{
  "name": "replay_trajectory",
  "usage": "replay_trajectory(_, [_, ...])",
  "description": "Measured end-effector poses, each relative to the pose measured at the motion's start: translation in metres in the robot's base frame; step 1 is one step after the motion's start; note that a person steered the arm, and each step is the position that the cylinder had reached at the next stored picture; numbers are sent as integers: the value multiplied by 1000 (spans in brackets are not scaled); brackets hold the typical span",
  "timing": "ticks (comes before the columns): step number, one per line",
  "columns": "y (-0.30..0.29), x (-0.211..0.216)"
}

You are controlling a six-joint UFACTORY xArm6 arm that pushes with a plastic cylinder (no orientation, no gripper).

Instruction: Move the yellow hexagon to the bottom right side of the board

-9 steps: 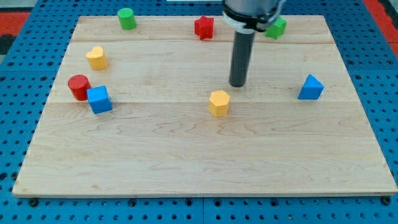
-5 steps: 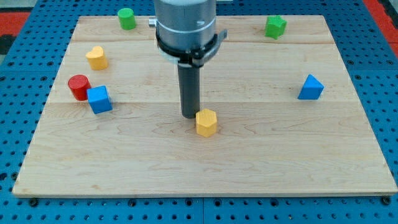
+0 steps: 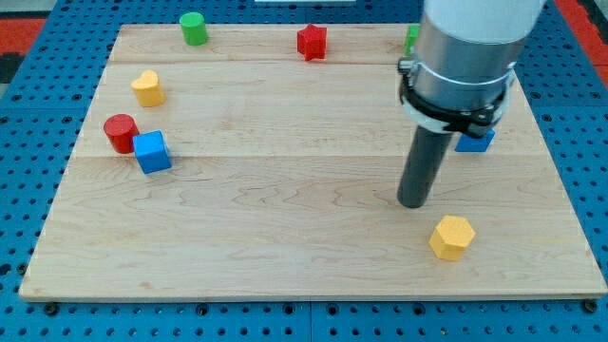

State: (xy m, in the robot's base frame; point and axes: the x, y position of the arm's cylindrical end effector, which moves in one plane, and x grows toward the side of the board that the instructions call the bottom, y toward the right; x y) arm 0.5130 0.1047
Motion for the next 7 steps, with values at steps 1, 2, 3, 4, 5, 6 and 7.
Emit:
replay_trajectory(1, [-12,41])
replay_trajectory(2, [1,30])
replay_trajectory(3, [-74,-14])
replay_trajectory(4, [-103,-101])
replay_trajectory(5, [-154,-174])
replay_trajectory(6, [-233,-216])
replay_trajectory(7, [-290,-239])
